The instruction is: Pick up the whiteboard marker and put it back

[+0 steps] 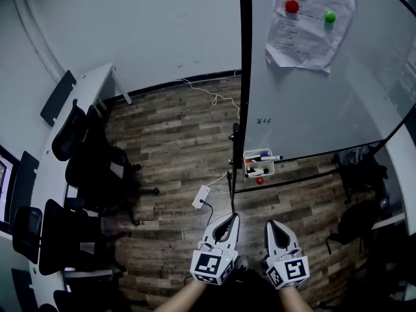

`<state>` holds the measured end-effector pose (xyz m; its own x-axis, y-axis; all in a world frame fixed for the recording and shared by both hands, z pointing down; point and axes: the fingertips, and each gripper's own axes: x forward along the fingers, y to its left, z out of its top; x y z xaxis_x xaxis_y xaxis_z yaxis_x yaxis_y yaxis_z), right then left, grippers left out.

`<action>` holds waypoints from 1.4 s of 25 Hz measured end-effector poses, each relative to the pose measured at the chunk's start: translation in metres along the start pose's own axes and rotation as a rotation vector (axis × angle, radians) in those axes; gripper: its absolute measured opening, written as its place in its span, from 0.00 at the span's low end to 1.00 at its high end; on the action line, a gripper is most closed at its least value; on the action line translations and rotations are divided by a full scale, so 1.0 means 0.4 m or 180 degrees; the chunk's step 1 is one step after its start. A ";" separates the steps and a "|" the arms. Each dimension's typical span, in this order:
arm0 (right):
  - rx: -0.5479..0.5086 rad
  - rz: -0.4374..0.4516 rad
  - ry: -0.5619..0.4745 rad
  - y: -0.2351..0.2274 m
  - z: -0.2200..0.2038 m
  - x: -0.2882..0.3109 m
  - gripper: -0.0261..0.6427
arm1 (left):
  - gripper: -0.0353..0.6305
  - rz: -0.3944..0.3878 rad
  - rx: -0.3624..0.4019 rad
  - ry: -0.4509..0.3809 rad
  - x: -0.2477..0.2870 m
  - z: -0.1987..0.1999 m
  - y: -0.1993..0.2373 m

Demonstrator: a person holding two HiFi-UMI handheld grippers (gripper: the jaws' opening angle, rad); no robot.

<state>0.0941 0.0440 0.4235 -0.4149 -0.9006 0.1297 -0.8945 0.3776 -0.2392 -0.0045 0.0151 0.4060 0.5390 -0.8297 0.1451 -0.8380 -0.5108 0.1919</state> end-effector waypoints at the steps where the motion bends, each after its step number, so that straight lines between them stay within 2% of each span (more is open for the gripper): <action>1: 0.0010 -0.0011 0.0018 -0.004 -0.003 0.011 0.06 | 0.06 -0.0011 0.0003 0.0016 0.010 0.000 0.007; 14: 0.0062 -0.0156 0.0256 -0.068 -0.079 0.155 0.06 | 0.06 -0.0137 -0.0066 0.0223 0.112 -0.074 0.098; 24: 0.0066 -0.0196 0.0435 -0.114 -0.153 0.248 0.06 | 0.06 -0.0117 -0.0289 0.0341 0.175 -0.130 0.143; 35: 0.0044 -0.0155 0.0578 -0.129 -0.219 0.322 0.06 | 0.06 -0.0019 -0.0485 0.0258 0.226 -0.161 0.194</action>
<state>0.0724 -0.0725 0.5368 -0.3955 -0.8637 0.3126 -0.9124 0.3304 -0.2416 -0.0153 -0.0852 0.4965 0.5542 -0.8028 0.2201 -0.8155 -0.4705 0.3372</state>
